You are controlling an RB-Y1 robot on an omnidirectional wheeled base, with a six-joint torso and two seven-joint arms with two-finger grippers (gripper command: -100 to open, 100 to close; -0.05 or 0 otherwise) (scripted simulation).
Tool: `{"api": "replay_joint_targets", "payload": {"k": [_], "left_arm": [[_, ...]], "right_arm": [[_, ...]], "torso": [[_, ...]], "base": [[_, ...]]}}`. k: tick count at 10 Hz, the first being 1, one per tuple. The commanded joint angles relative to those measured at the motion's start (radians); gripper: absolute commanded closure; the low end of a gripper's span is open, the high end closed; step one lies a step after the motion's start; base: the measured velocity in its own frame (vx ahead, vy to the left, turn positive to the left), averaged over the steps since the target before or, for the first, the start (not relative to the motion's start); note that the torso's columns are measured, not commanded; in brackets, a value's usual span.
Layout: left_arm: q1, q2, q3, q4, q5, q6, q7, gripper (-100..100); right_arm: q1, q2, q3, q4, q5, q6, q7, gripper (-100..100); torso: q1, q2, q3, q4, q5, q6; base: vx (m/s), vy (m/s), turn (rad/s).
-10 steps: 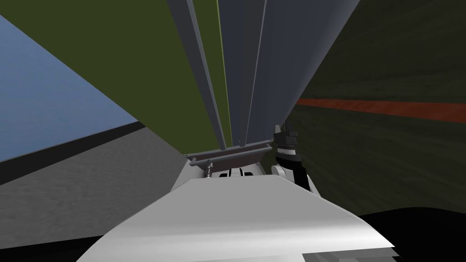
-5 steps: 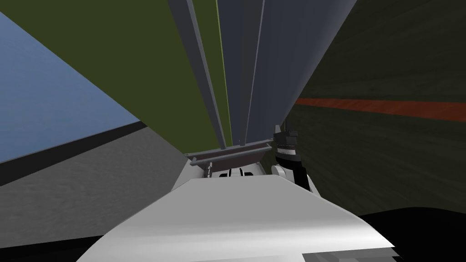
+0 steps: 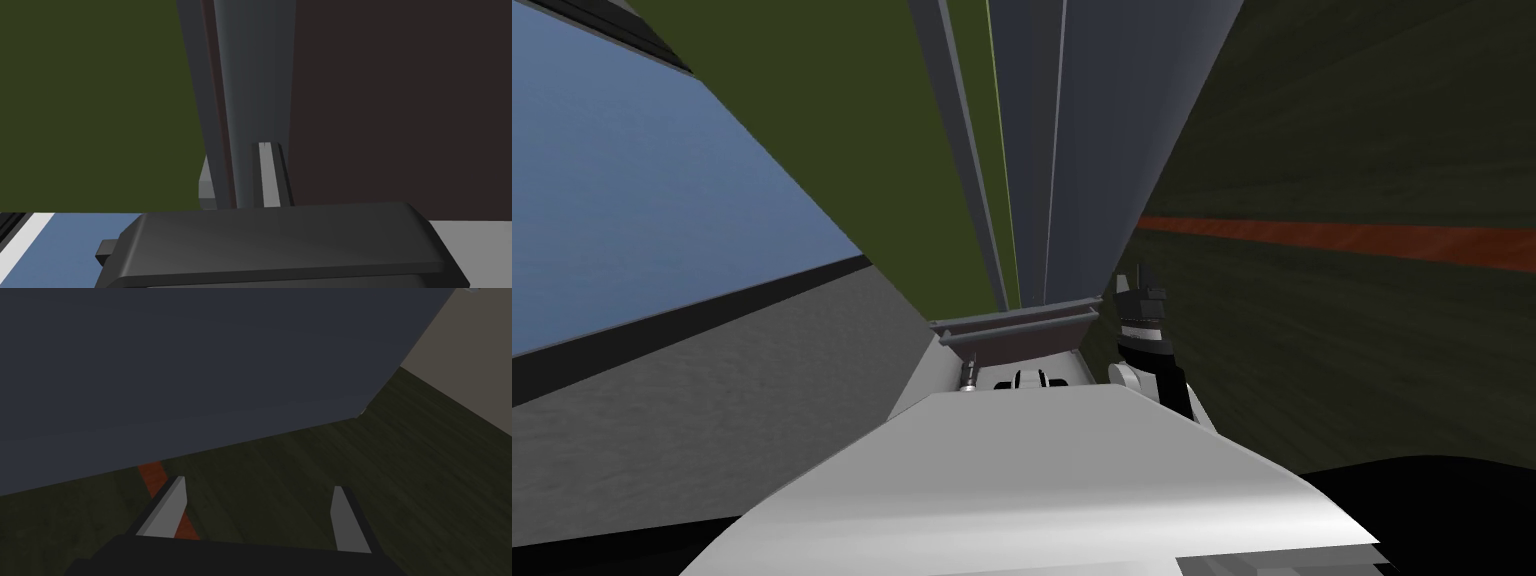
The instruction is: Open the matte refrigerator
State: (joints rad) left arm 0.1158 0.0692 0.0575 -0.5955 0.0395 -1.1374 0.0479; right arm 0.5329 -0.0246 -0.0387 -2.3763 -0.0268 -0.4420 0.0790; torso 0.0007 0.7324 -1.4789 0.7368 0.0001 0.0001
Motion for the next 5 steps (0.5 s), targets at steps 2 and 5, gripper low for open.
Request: {"api": "replay_joint_targets", "payload": {"k": [2,5], "left_arm": [[-0.024,0.043,0.004,-0.013,0.004,0.025,0.004,-100],[-0.058,0.044,0.009,-0.023,0.009,0.074,0.008,-100]], "right_arm": [[0.0,0.0,0.0,0.0,0.0,0.0,0.0,0],[0.0,0.0,0.0,0.0,0.0,0.0,0.0,0]], "torso": [[0.0,-0.002,-0.002,-0.001,0.0,0.0],[-0.001,0.006,0.003,0.001,0.0,0.0]], "base": [[0.026,-0.002,0.006],[0.041,-0.006,0.004]]}}
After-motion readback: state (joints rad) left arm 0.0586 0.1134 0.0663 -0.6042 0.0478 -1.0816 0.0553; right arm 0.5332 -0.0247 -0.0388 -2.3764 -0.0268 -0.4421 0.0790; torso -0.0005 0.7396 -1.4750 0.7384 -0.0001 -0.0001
